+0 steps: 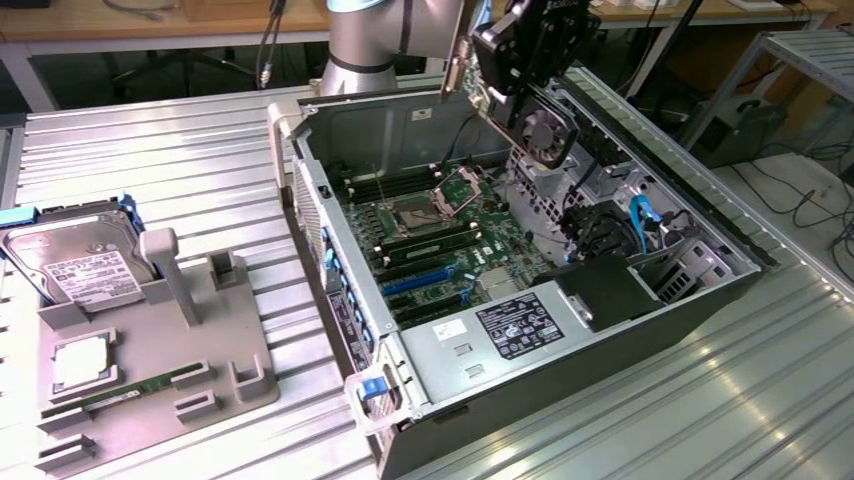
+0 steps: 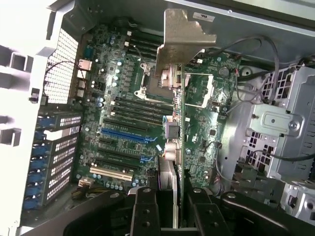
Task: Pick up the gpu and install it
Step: 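Insert the gpu into the slot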
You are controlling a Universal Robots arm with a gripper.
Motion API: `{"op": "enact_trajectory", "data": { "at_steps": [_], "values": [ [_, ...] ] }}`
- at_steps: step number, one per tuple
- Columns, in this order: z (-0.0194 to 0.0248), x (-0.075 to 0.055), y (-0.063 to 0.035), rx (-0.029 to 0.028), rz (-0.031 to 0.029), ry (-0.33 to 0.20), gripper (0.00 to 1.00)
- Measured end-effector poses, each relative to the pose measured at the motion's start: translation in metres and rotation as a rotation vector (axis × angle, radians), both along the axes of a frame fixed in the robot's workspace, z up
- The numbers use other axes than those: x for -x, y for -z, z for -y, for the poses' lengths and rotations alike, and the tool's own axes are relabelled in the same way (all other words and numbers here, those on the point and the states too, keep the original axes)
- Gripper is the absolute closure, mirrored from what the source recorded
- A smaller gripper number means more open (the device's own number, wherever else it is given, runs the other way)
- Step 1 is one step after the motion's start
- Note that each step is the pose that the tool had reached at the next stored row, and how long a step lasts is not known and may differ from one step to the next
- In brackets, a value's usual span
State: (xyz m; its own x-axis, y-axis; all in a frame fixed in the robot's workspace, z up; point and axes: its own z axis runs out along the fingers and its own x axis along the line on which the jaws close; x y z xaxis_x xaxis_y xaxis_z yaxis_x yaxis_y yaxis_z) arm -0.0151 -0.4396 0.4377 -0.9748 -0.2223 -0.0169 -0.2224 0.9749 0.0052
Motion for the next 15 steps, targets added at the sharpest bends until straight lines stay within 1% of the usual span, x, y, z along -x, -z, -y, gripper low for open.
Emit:
{"op": "enact_trajectory", "data": {
  "at_steps": [11, 12, 15],
  "values": [
    [0.0000, 0.0004, 0.0000, 0.0000, 0.0000, -0.096, 0.72],
    [0.0000, 0.0005, 0.0000, 0.0000, 0.0000, -0.124, 0.72],
    [0.0000, 0.0006, 0.0000, 0.0000, 0.0000, -0.148, 0.72]
  ]
}}
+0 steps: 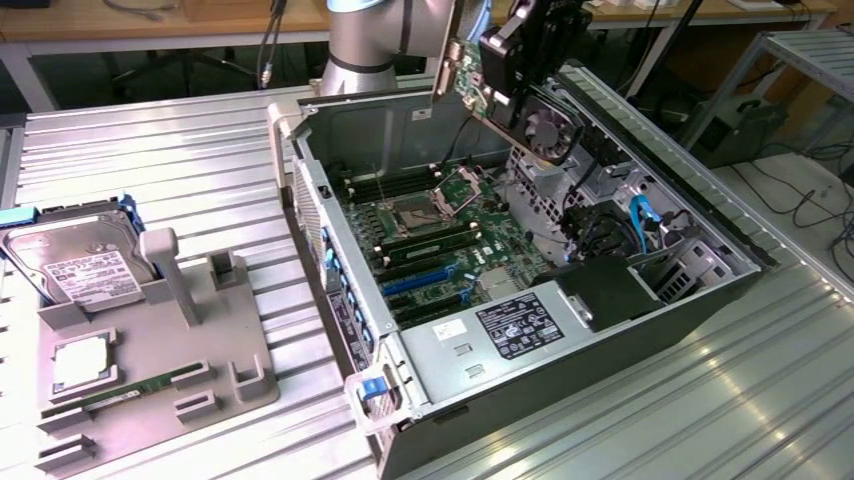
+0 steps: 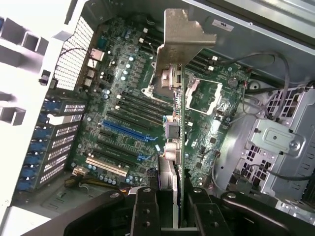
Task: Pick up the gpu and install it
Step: 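Insert the gpu into the slot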
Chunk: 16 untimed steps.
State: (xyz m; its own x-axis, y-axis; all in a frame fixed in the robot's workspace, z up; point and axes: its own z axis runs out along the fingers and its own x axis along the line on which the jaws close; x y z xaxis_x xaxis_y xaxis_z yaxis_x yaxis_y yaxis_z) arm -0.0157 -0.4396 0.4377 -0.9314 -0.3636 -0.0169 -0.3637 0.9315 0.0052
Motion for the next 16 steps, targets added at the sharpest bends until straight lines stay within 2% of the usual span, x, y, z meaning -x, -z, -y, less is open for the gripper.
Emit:
{"op": "enact_trajectory", "data": {
  "at_steps": [16],
  "values": [
    [0.0000, 0.0002, 0.0000, -0.0001, 0.0000, -0.126, 0.72]
  ]
}}
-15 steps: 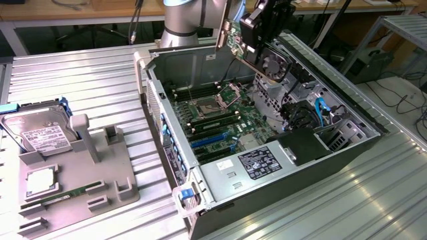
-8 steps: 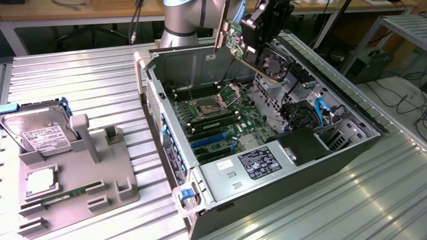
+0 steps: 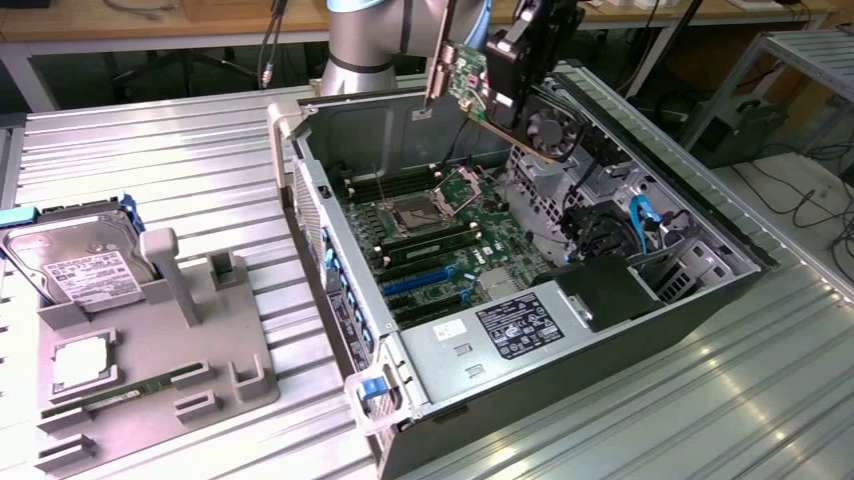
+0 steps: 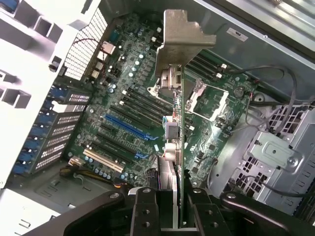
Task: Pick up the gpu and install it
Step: 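Insert the gpu into the slot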
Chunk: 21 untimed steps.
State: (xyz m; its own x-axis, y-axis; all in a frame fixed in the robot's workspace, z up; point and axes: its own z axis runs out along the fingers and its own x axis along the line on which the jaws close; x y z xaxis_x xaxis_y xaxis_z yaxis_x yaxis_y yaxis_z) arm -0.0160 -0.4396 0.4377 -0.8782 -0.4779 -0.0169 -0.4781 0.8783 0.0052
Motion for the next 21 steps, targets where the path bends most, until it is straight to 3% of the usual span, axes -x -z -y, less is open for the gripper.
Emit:
{"op": "enact_trajectory", "data": {
  "at_steps": [21],
  "values": [
    [0.0000, 0.0001, 0.0000, 0.0000, 0.0000, -0.182, 0.72]
  ]
}}
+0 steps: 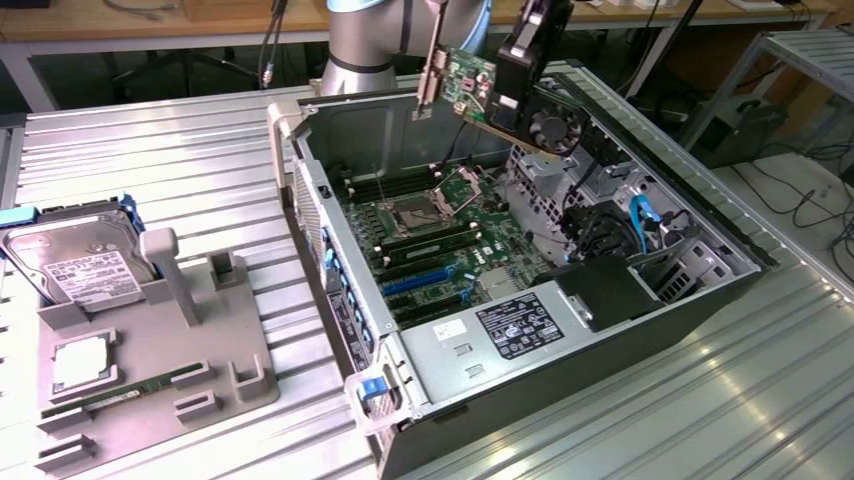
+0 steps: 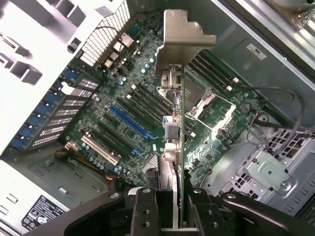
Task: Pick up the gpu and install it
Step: 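Insert the gpu into the slot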
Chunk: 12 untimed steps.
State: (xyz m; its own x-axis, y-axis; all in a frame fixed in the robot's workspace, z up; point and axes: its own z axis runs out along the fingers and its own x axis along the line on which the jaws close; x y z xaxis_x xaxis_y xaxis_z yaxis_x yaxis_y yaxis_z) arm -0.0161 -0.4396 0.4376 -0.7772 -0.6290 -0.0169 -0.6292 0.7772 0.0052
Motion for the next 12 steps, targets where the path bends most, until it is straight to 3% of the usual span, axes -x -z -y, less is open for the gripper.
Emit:
{"op": "enact_trajectory", "data": {
  "at_steps": [12],
  "values": [
    [0.0000, 0.0000, 0.0000, 0.0000, 0.0000, -0.091, 0.72]
  ]
}}
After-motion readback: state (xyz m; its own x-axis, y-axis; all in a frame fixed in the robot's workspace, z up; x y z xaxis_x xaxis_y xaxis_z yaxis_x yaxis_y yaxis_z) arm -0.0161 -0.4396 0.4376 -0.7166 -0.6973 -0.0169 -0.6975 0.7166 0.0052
